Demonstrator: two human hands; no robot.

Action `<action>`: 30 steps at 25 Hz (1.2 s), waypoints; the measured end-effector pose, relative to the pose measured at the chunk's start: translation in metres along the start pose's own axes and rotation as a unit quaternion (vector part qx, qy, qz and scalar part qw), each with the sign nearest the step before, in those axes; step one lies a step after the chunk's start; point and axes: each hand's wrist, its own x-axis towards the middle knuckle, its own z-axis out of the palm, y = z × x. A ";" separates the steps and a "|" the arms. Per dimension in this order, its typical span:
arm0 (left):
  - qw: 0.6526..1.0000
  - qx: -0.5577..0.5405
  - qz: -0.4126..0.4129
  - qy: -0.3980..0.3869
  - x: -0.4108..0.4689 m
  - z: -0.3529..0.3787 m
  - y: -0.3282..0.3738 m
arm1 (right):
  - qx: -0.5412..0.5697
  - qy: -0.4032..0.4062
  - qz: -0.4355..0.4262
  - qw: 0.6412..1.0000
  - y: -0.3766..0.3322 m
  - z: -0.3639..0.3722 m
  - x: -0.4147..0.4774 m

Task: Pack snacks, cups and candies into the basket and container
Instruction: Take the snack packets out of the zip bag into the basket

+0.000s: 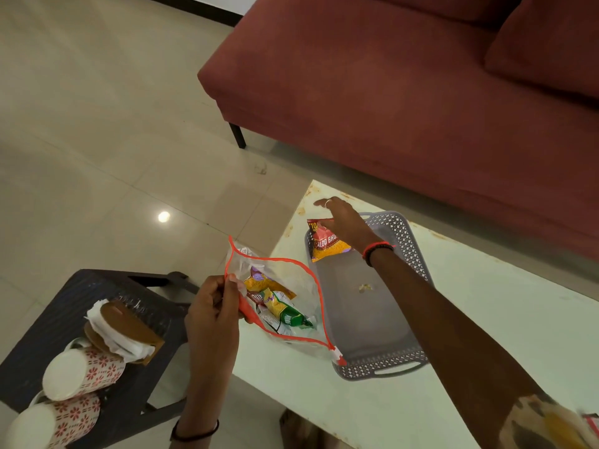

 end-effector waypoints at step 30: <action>0.999 0.041 -0.002 -0.006 -0.050 0.020 0.028 | -0.077 -0.130 0.050 0.987 -0.102 0.051 -0.147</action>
